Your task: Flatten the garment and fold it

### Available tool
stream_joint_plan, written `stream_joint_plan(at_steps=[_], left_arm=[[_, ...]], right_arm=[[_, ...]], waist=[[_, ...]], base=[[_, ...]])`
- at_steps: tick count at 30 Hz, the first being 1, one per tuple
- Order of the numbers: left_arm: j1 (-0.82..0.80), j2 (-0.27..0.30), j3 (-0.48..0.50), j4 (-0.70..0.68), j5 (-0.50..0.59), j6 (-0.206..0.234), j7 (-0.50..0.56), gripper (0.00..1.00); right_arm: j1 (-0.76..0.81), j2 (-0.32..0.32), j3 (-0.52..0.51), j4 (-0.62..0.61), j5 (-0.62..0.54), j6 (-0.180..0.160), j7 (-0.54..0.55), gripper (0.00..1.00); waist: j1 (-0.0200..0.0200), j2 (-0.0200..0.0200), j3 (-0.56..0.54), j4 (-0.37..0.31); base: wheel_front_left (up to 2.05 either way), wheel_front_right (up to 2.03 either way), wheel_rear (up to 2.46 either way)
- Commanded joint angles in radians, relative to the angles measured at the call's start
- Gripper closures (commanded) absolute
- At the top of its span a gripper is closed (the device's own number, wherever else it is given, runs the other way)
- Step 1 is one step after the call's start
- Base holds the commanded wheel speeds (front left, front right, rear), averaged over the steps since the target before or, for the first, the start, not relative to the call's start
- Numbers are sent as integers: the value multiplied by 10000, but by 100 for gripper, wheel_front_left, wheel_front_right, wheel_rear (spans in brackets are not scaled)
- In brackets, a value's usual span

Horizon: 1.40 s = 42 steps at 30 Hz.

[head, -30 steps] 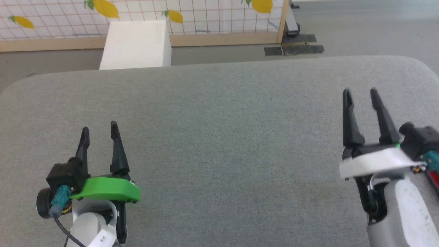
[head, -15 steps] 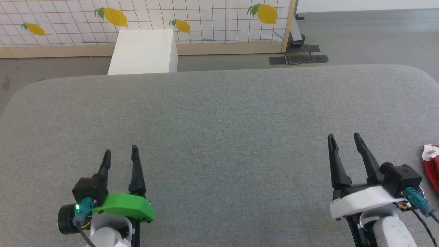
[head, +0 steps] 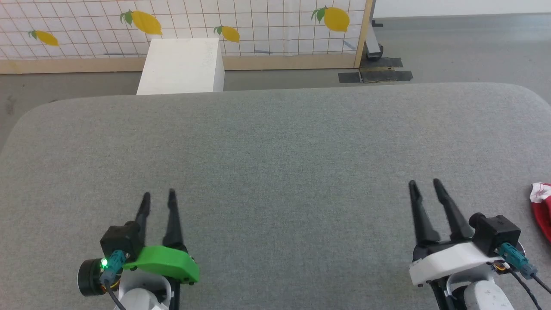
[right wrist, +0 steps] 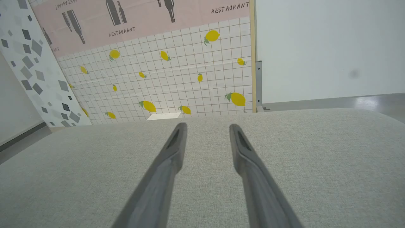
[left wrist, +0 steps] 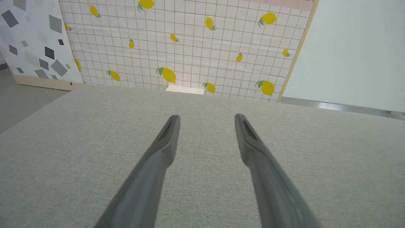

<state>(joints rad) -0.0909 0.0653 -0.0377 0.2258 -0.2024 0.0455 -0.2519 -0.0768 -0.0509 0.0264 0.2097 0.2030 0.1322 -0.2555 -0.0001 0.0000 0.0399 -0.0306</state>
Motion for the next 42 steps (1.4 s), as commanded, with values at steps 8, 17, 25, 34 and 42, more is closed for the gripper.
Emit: stream_joint_plan(at_steps=[8, 17, 25, 34, 42], left_arm=[[41, -8, 2, -101, 91, -20, 113, 100], [104, -19, 30, -259, 232, -52, 288, 100], [161, -28, 54, -401, 359, -81, 447, 100], [227, -39, 82, -563, 504, -114, 628, 100], [284, -48, 107, -704, 631, -142, 786, 100]], right_arm=[[34, 0, -10, -94, -91, -1, 116, 100], [88, 1, -28, -240, -232, -2, 294, 100], [136, 1, -45, -372, -360, -3, 455, 100], [192, 2, -64, -523, -506, -4, 638, 100], [240, 2, -81, -654, -633, -5, 799, 100]], waist=[[1, 0, -18, 14], [1, 0, -46, 36], [1, 0, -71, 55], [1, 0, -100, 77], [1, 0, -125, 96]], base=[[0, 0, 0], [0, 0, 0], [0, 0, 0], [0, 0, 0], [0, 0, 0]])
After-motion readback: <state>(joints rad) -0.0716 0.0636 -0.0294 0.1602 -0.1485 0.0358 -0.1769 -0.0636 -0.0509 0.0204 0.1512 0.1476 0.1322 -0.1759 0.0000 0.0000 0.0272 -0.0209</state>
